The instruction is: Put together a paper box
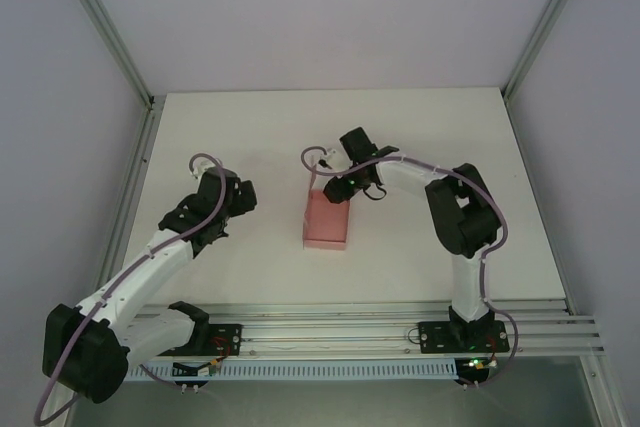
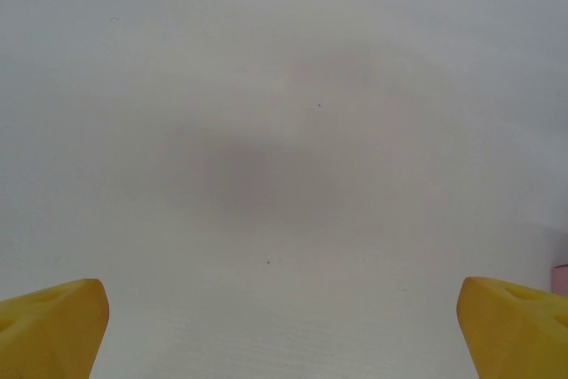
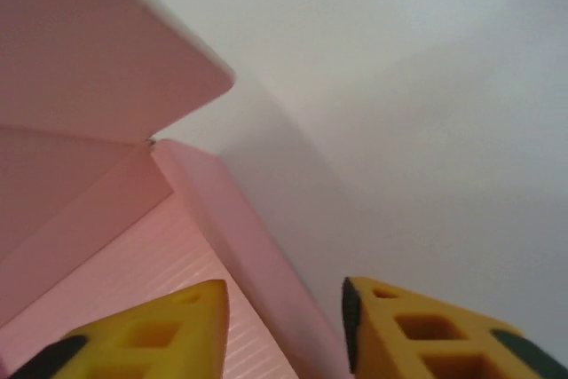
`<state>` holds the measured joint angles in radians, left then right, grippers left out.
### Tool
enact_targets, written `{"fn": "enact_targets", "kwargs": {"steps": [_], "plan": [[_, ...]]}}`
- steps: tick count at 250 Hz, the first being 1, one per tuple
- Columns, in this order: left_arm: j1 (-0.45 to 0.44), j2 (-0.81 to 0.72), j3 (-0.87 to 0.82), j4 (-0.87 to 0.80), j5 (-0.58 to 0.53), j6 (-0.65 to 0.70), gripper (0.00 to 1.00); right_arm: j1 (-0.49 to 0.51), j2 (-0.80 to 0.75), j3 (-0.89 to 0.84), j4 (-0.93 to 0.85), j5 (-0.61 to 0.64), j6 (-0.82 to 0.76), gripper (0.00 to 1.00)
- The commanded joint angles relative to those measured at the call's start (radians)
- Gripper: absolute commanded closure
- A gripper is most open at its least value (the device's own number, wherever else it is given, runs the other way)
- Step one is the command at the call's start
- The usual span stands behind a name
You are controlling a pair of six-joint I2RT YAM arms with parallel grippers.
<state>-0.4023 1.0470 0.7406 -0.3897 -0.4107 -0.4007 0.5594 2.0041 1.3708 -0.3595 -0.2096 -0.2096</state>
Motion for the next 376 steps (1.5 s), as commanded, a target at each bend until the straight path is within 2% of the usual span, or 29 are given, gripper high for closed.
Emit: {"fn": "enact_targets", "kwargs": {"steps": [1,38,67,78,98,126,186,208,250,261,278,305,320,340,358,376], "plan": [[0.009,-0.016,-0.014,0.016,-0.016,-0.014,0.00,-0.002,-0.046,-0.071,0.094,0.079,0.147,0.69],[0.009,-0.013,-0.015,0.020,-0.014,-0.023,0.00,0.026,-0.137,-0.217,0.218,0.297,0.383,0.76],[0.008,-0.001,-0.012,0.039,-0.004,-0.024,0.00,0.121,-0.219,-0.305,0.287,0.510,0.462,0.73],[0.011,0.002,-0.009,0.042,-0.004,-0.024,0.00,0.155,-0.238,-0.307,0.261,0.606,0.527,0.72],[0.011,0.011,-0.003,0.049,0.009,-0.023,0.00,0.183,-0.246,-0.277,0.149,0.679,0.668,0.73],[0.011,0.019,-0.010,0.081,0.044,-0.004,0.00,0.202,-0.224,-0.266,0.089,0.654,0.765,0.73],[0.011,0.022,-0.026,0.166,0.136,0.089,0.00,0.201,-0.227,-0.271,0.096,0.690,0.712,0.68],[0.011,0.031,-0.020,0.190,0.168,0.125,0.00,0.200,-0.244,-0.277,0.129,0.654,0.658,0.67],[0.011,0.081,-0.006,0.249,0.308,0.231,0.00,0.199,-0.295,-0.268,0.126,0.607,0.611,0.61],[0.010,0.099,0.000,0.269,0.342,0.288,0.00,0.200,-0.321,-0.271,0.131,0.590,0.594,0.57],[0.011,0.123,0.024,0.283,0.397,0.410,0.00,0.188,-0.369,-0.276,0.134,0.529,0.526,0.44],[0.017,0.161,0.098,0.272,0.442,0.537,0.00,0.135,-0.453,-0.276,0.110,0.426,0.428,0.33],[0.045,0.193,0.158,0.228,0.546,0.597,0.00,0.093,-0.499,-0.283,0.099,0.362,0.371,0.31],[0.113,0.257,0.223,0.185,0.652,0.653,0.00,0.034,-0.552,-0.303,0.109,0.277,0.282,0.22],[0.195,0.343,0.280,0.146,0.784,0.705,0.00,-0.042,-0.574,-0.314,0.112,0.115,0.164,0.12],[0.238,0.442,0.363,0.036,0.952,0.846,0.00,-0.113,-0.559,-0.296,0.096,-0.048,0.074,0.12]]}}
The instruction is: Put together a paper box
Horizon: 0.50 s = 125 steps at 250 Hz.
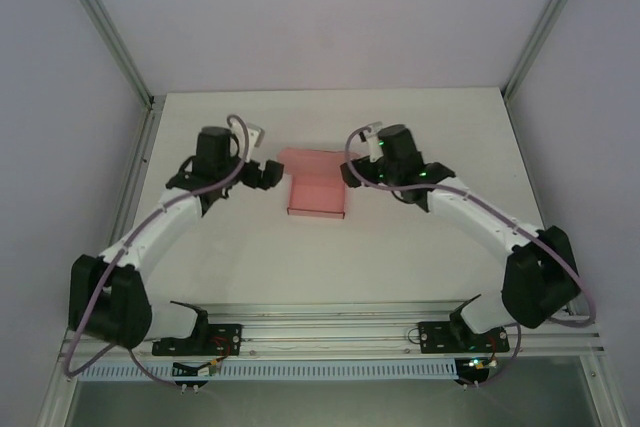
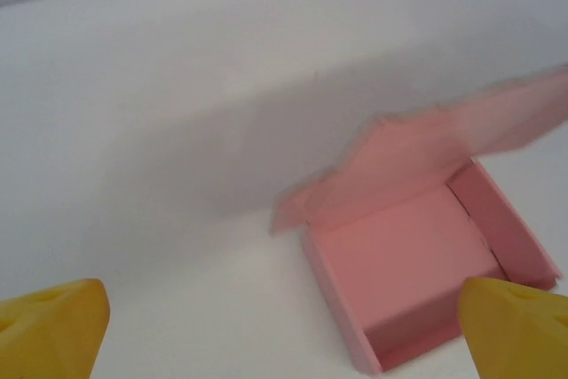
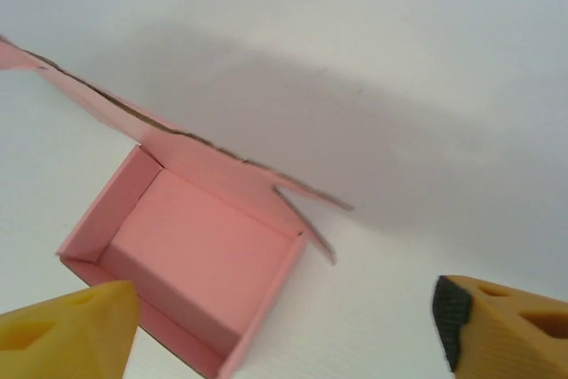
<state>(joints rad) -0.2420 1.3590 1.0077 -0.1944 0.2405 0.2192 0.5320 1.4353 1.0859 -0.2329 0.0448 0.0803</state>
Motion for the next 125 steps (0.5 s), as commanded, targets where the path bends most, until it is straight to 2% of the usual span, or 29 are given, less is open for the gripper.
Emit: {"fn": "enact_targets", "kwargs": {"steps": [1,18,37,70,105,125], "plan": [[0.079,0.136,0.102,-0.167,0.307,0.233,0.00,-0.089,0.012,-0.009,-0.033,-0.310,-0.219,0.12],[0.081,0.227,0.190,-0.294,0.388,0.372,0.02,-0.137,0.056,0.035,-0.062,-0.394,-0.258,0.12],[0.081,0.304,0.269,-0.382,0.406,0.447,0.07,-0.164,0.119,0.094,-0.105,-0.459,-0.320,0.12],[0.083,0.373,0.314,-0.327,0.331,0.447,0.07,-0.165,0.204,0.152,-0.139,-0.522,-0.419,0.14],[0.083,0.411,0.332,-0.296,0.324,0.491,0.11,-0.166,0.288,0.222,-0.167,-0.505,-0.453,0.17],[0.083,0.439,0.359,-0.323,0.367,0.516,0.11,-0.167,0.333,0.256,-0.193,-0.504,-0.492,0.21]]}}
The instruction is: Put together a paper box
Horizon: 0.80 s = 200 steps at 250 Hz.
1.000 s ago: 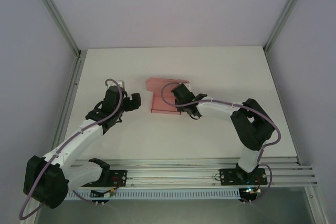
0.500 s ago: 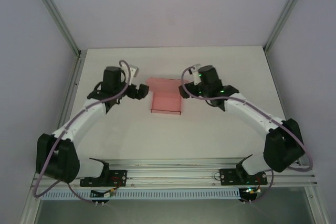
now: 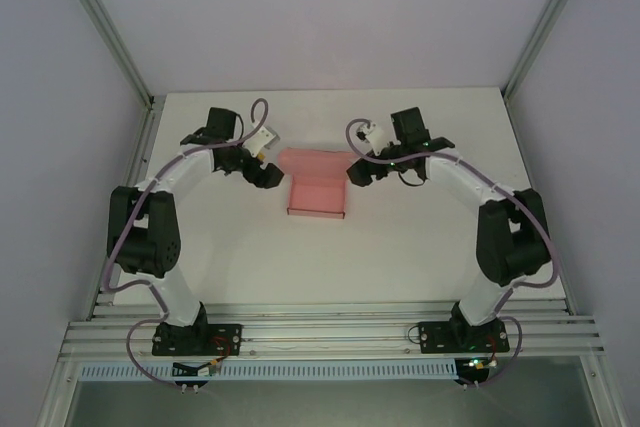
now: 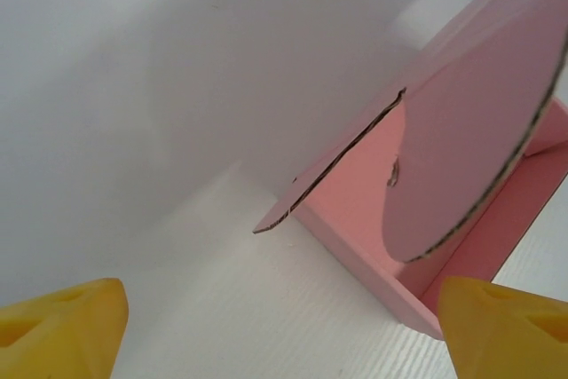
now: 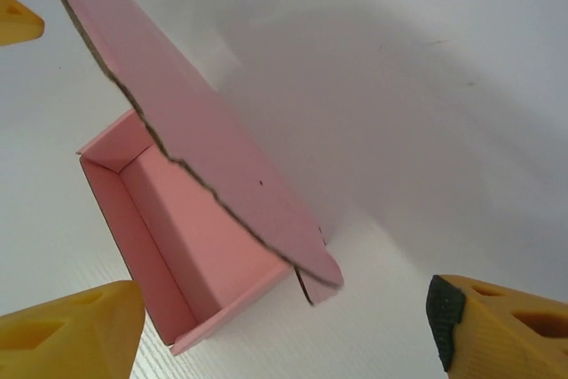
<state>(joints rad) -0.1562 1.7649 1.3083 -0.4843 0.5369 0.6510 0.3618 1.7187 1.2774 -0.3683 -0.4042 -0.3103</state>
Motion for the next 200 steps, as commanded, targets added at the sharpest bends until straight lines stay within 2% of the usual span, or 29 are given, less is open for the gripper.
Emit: {"fn": "enact_targets", "kwargs": {"steps": [1,17,35,59,75,108,121,135,145,180,200], "plan": [[-0.003,0.034,0.060,-0.033,0.072,0.085,0.11,0.002,0.051,0.067,-0.059,-0.055,-0.103,0.21],[-0.003,0.050,0.076,-0.032,0.095,0.096,0.12,0.002,0.088,0.103,-0.085,-0.043,-0.115,0.24],[-0.004,0.081,0.110,-0.041,0.121,0.091,0.17,0.002,0.127,0.153,-0.132,-0.030,-0.117,0.34],[-0.010,0.127,0.182,-0.118,0.145,0.104,0.23,0.003,0.152,0.180,-0.169,-0.050,-0.133,0.42],[-0.015,0.151,0.215,-0.159,0.145,0.116,0.26,0.003,0.152,0.177,-0.158,-0.046,-0.130,0.43],[-0.025,0.163,0.240,-0.189,0.173,0.126,0.40,0.004,0.155,0.178,-0.158,-0.045,-0.132,0.52],[-0.031,0.156,0.239,-0.192,0.171,0.135,0.42,0.003,0.156,0.178,-0.161,-0.050,-0.138,0.54],[-0.040,0.150,0.235,-0.192,0.158,0.144,0.47,0.002,0.159,0.186,-0.167,-0.050,-0.135,0.61],[-0.046,0.148,0.236,-0.197,0.148,0.149,0.49,0.003,0.159,0.194,-0.180,-0.050,-0.136,0.62],[-0.065,0.149,0.242,-0.198,0.120,0.153,0.66,0.003,0.156,0.195,-0.183,-0.050,-0.133,0.67],[-0.075,0.150,0.243,-0.195,0.097,0.143,0.78,0.003,0.153,0.196,-0.181,-0.046,-0.130,0.76]]}}
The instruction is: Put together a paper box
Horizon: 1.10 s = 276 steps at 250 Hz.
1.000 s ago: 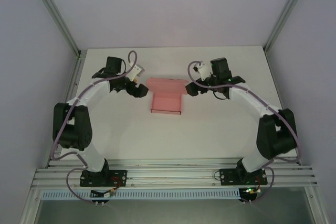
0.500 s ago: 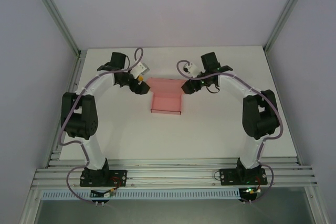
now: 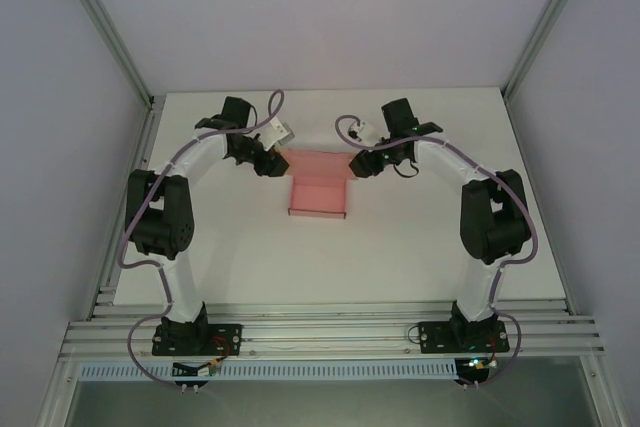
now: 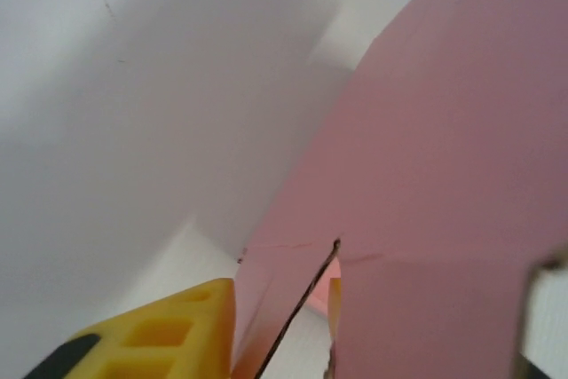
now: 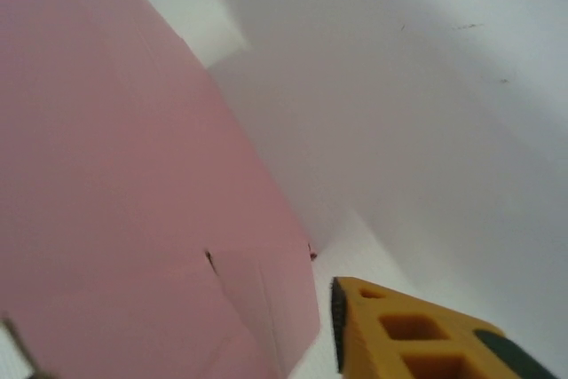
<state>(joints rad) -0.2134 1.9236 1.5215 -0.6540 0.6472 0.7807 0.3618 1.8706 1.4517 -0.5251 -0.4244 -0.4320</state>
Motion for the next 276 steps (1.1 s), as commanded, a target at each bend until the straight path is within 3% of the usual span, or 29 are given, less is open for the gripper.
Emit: {"fn": "enact_targets", "kwargs": {"steps": [1,30,62,95,149,196,211,248,276], "plan": [[-0.019,-0.010,0.029,-0.024,-0.015,0.013,0.79,0.003,0.001,0.022,-0.025,-0.025,-0.008,0.77],[-0.037,-0.021,0.017,0.014,-0.048,-0.043,1.00,0.005,0.001,0.021,-0.030,-0.034,0.015,0.94],[-0.058,-0.057,-0.042,0.165,-0.125,-0.180,1.00,0.030,-0.019,-0.008,0.027,0.038,0.092,0.99],[-0.085,-0.098,-0.066,0.306,-0.251,-0.388,1.00,0.100,-0.057,-0.039,0.128,0.273,0.214,1.00],[-0.117,-0.145,-0.078,0.430,-0.376,-0.662,1.00,0.180,-0.069,0.007,0.180,0.670,0.606,1.00],[-0.175,-0.161,-0.083,0.449,-0.514,-0.765,1.00,0.184,-0.084,-0.037,0.295,0.694,0.978,1.00],[-0.199,-0.170,-0.102,0.469,-0.560,-0.786,1.00,0.185,-0.079,-0.060,0.368,0.656,1.043,1.00],[-0.237,-0.188,-0.122,0.482,-0.652,-0.891,1.00,0.215,-0.080,-0.082,0.458,0.730,1.174,1.00],[-0.268,-0.192,-0.112,0.442,-0.920,-1.041,1.00,0.236,-0.090,-0.079,0.476,0.777,1.226,1.00]]}}
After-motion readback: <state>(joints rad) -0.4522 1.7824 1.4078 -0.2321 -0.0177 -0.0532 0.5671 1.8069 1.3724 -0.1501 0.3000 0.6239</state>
